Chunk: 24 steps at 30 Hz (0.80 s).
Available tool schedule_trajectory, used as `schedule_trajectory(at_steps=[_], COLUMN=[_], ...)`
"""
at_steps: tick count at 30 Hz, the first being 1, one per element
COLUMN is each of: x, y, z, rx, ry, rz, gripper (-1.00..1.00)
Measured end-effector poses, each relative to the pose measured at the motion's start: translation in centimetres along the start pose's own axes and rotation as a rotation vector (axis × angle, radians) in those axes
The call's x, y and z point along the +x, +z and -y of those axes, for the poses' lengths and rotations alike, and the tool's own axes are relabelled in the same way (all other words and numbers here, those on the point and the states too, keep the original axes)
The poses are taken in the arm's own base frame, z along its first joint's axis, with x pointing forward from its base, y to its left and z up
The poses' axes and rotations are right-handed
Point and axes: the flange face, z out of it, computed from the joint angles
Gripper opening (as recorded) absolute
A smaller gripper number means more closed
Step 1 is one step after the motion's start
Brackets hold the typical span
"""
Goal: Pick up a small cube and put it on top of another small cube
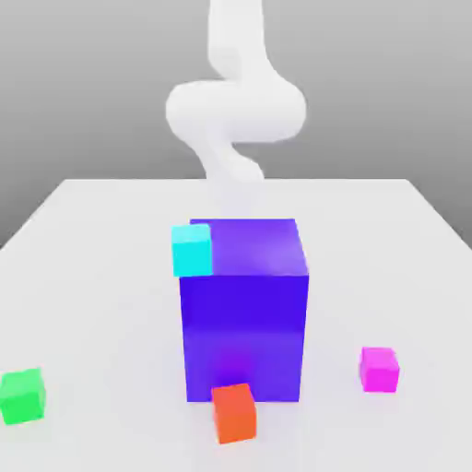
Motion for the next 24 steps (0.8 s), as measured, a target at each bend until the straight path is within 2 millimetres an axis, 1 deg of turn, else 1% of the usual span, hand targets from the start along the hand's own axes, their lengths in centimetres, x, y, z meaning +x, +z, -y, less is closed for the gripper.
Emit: schedule_trajectory(at_steps=[3, 6, 9, 12, 16, 18, 21, 22, 24], x=[-3.4, -7.6, -12.6, -18.0, -25.6, -29.8, -35.0, -36.1, -37.4], y=[7.2, 13.5, 19.0, 23.7, 28.7, 30.4, 32.5, 33.1, 34.6], z=[0.7, 0.7, 0.0, -1.6, -4.9, -6.8, -10.7, -11.8, -13.1], rx=[-0.051, -0.11, -0.178, -0.254, -0.365, -0.422, -0.515, -0.535, -0.551], ry=[0.022, 0.038, 0.049, 0.055, 0.056, 0.041, 0.035, 0.037, 0.039], rz=[0.1, 0.186, 0.261, 0.326, 0.395, 0.425, 0.451, 0.454, 0.456], gripper=[0.0, 0.0, 0.0, 0.0, 0.0, 0.0, 0.0, 0.0, 0.0])
